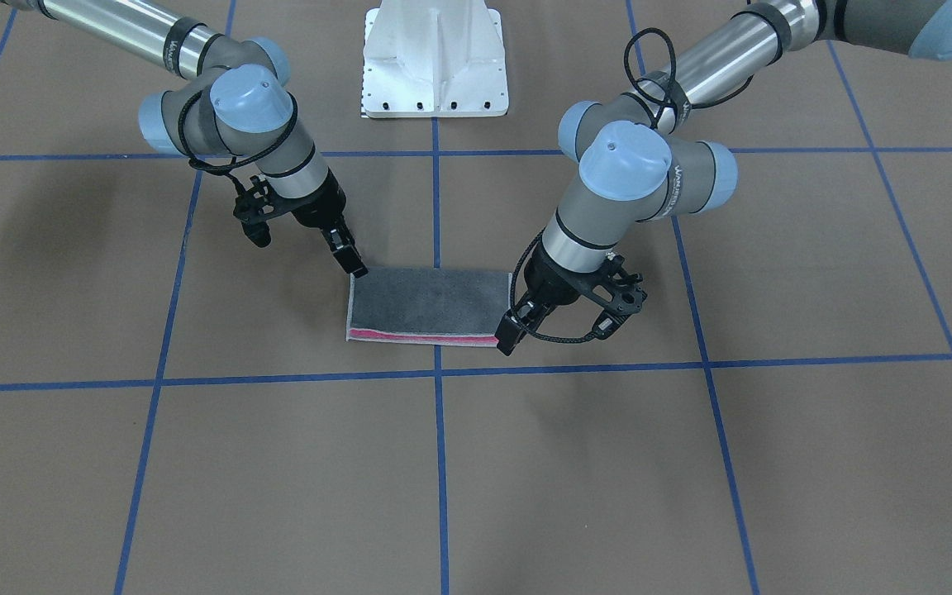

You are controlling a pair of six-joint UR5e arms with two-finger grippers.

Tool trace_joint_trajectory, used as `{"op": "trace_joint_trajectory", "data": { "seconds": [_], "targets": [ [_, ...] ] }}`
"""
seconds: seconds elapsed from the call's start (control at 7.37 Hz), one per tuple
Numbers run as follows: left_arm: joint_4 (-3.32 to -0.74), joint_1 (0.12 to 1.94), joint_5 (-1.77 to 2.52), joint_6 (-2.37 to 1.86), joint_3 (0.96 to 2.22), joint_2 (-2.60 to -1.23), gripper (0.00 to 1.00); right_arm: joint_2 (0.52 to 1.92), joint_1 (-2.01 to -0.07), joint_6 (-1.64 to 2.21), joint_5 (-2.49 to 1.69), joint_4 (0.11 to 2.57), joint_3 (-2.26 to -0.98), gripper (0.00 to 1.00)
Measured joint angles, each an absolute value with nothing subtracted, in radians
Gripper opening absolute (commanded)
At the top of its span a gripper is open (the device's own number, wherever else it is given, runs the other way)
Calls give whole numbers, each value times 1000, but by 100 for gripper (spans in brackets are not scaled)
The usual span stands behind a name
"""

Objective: Fold towel twice with both arms
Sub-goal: 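Lower the right gripper onto the folded towel's end nearest it and grasp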

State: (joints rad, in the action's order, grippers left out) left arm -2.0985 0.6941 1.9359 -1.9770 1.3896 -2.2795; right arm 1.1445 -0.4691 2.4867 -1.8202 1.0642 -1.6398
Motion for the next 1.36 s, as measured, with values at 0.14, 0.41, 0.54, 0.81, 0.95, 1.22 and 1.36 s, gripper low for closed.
{"op": "trace_joint_trajectory", "data": {
  "seconds": [0.14,0.41,0.54,0.81,0.95,1.22,1.36],
  "targets": [
    [-2099,694,1936,-1976,1389,-2279,68,1144,-468,2487,-1816,1064,-1639,48],
    [-2098,694,1937,-1976,1390,-2278,68,1143,-468,2488,-1812,1065,-1638,47],
    [-2098,694,1937,-1976,1390,-2277,68,1141,-468,2487,-1808,1066,-1638,47],
    [-2097,694,1937,-1976,1390,-2277,68,1138,-468,2487,-1799,1066,-1638,22],
    [-2097,694,1937,-1976,1390,-2276,68,1138,-468,2487,-1797,1066,-1639,9],
    [-2097,693,1938,-1976,1390,-2274,68,1138,-470,2487,-1795,1066,-1639,0],
    [-2097,694,1938,-1975,1390,-2273,68,1138,-472,2486,-1796,1064,-1641,0]
  ]
}}
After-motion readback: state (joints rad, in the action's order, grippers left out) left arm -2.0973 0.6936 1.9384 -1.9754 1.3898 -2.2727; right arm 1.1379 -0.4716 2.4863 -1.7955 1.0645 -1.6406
